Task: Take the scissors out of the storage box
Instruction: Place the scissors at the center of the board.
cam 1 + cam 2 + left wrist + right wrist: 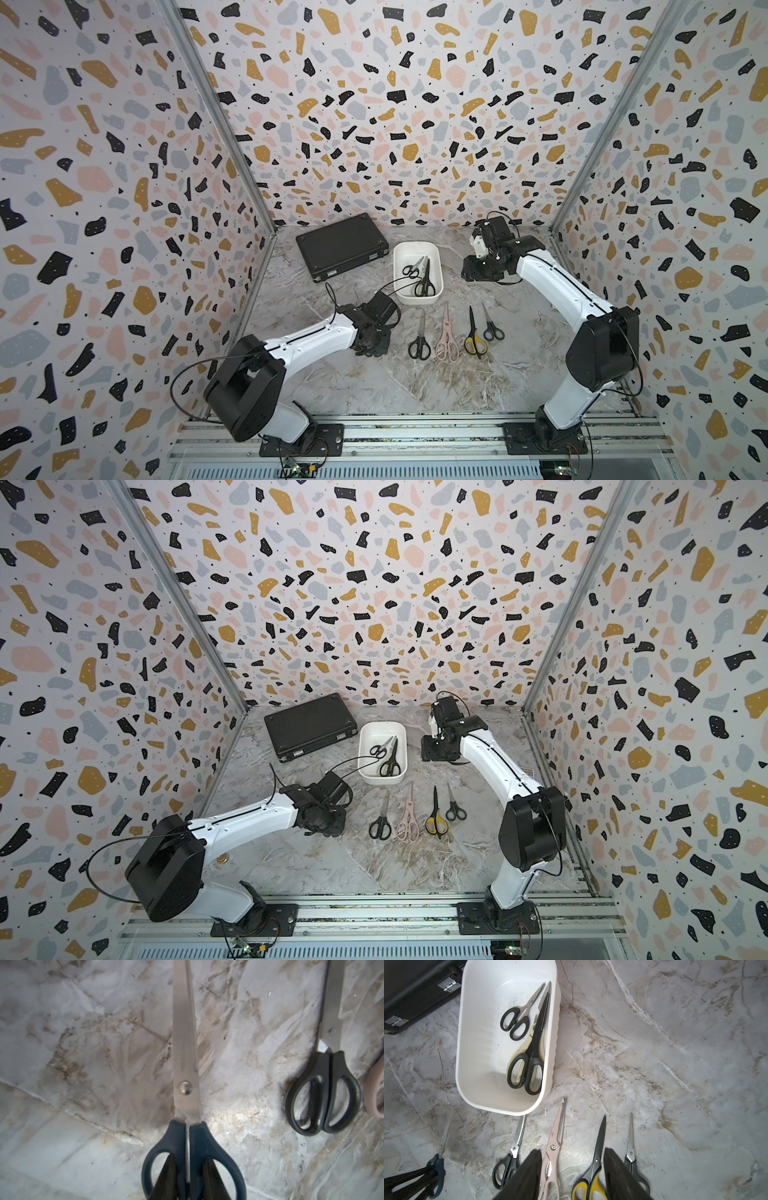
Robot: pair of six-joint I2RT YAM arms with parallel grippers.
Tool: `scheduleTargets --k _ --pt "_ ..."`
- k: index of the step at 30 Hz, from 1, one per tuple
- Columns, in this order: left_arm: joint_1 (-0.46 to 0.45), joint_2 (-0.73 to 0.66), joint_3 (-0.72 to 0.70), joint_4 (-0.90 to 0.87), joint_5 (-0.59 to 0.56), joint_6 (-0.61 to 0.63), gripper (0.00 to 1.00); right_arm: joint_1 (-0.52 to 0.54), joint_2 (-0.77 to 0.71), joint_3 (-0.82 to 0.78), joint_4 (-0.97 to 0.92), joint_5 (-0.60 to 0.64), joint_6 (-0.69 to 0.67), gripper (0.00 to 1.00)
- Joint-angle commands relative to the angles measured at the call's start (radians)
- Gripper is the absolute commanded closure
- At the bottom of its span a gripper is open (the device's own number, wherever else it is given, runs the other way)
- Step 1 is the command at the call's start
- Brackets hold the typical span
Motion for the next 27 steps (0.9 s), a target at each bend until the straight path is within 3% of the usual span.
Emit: scheduleTargets --k 1,22,27 --pt "-0.023 0.066 0.051 0.055 0.013 -0.020 1.00 0.007 -0.053 -0.006 -0.032 0.015 -0.006 0.46" --pt "-0.071 0.215 0.103 0.101 0.028 -0.046 1.00 0.007 -0.050 -0.005 -0.029 0.015 -0.007 0.46" --pt "-0.071 0.233 0.103 0.112 0.049 -0.060 0.96 0.007 -0.054 -0.004 -0.031 0.019 -0.011 0.46"
